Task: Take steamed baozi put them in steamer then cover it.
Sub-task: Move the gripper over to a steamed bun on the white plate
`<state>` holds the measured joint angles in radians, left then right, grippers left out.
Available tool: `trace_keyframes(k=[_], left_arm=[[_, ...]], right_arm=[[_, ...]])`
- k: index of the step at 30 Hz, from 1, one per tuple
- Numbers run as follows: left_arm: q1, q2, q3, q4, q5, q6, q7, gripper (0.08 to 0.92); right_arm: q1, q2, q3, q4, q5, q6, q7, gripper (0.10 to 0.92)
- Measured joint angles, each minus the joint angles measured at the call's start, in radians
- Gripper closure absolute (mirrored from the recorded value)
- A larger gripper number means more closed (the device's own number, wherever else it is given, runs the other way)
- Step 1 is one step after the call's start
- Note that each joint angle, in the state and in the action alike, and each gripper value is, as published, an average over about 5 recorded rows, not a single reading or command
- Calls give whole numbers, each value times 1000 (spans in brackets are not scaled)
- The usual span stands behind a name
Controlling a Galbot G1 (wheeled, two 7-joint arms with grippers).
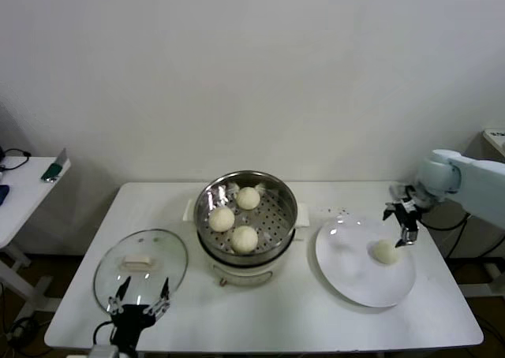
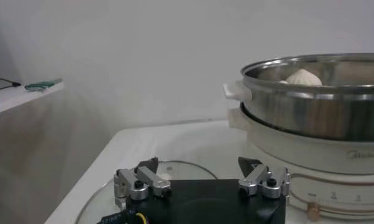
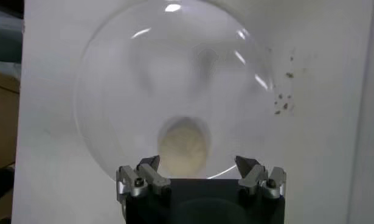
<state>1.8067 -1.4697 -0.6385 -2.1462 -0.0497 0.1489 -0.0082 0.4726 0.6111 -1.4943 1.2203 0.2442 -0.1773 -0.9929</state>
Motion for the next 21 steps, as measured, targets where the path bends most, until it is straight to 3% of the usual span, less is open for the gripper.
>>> trace_keyframes(k=[13, 21], left_arm=[[8, -9, 2, 3, 11, 0, -2, 177], [9, -9, 0, 0, 11, 0, -3, 177]], right_arm=[[-205, 37, 169, -112, -60, -16, 34, 206], [-250, 49, 213, -132, -77, -26, 45, 336]])
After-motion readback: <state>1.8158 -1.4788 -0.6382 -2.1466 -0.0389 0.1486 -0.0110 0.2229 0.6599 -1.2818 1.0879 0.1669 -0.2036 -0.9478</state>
